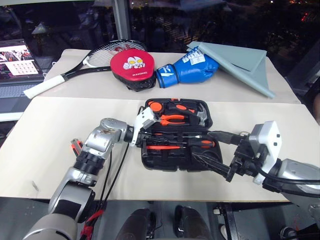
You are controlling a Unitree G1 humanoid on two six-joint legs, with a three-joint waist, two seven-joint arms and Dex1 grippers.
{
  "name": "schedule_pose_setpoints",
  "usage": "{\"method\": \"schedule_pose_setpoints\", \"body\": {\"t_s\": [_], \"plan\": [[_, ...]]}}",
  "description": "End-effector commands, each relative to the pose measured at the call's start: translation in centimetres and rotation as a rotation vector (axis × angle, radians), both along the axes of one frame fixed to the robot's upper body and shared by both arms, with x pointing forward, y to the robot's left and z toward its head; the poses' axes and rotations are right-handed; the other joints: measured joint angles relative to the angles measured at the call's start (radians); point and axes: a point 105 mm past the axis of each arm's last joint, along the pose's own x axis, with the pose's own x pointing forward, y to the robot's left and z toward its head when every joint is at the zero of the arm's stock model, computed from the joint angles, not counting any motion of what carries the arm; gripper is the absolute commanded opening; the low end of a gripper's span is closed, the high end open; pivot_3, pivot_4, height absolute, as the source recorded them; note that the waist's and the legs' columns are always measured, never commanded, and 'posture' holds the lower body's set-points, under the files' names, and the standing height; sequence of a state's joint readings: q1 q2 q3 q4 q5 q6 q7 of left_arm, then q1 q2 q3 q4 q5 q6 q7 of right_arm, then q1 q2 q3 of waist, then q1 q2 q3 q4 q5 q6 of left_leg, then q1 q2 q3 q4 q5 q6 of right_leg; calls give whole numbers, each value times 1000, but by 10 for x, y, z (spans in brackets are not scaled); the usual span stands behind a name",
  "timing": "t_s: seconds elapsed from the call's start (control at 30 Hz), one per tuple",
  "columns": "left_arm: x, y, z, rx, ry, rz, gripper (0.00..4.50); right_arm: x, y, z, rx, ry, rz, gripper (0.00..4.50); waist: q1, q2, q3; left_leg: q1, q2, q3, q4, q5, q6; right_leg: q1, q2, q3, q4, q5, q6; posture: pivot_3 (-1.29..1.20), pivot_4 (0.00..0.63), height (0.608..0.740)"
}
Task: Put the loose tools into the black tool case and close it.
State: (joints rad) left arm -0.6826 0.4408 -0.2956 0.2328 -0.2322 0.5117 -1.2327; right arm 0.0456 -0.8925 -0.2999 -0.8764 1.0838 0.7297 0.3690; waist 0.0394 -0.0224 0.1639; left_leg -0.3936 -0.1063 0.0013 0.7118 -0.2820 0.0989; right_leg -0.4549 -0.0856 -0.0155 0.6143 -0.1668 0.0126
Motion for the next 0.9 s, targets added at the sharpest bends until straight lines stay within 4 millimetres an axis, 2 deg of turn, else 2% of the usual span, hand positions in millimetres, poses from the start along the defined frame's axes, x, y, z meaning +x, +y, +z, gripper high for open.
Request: {"method": "schedule_pose_setpoints", "body": {"t_s": [0.03, 0.43, 0.53, 0.67, 0.8, 0.9], "plan": [[-7, 6, -18, 69, -2, -16, 83, 0, -1, 11, 0, -48, -2, 4500, -1, 1, -1, 0, 0, 0, 0, 0, 0, 0, 0, 0, 0, 0, 0, 0, 150, 732], [-10, 22, -44, 182, -73, -16, 83, 2, -2, 14, 21, -48, -11, 4500, -3, 4, -4, 13, 2, 0, -1, -4, 5, 15, 0, 0, -4, -1, 1, 0, 150, 732], [-11, 24, -47, 190, -65, -10, 83, 3, -2, 14, 22, -47, -11, 4500, -2, 5, -5, 16, 2, 1, -1, -8, 12, 16, 0, 0, -4, -1, 1, 0, 150, 732], [-8, 27, -50, 208, -77, 7, 83, 4, -2, 14, 25, -47, -10, 4500, -1, 5, -5, 19, 2, 0, -1, -8, 12, 18, 0, 0, -4, -1, 2, 0, 150, 732], [-6, 28, -48, 195, -78, 22, 83, 5, -1, 14, 25, -48, -7, 4500, -1, 6, -6, 20, 2, 0, -1, -8, 12, 18, 0, 0, -4, -1, 2, 0, 150, 732], [-5, 26, -25, 96, -79, 29, 83, 5, -1, 13, 23, -47, -5, 4500, -1, 6, -6, 20, 2, 0, -1, -8, 12, 18, 0, 0, -4, -1, 2, 0, 150, 732]]}}
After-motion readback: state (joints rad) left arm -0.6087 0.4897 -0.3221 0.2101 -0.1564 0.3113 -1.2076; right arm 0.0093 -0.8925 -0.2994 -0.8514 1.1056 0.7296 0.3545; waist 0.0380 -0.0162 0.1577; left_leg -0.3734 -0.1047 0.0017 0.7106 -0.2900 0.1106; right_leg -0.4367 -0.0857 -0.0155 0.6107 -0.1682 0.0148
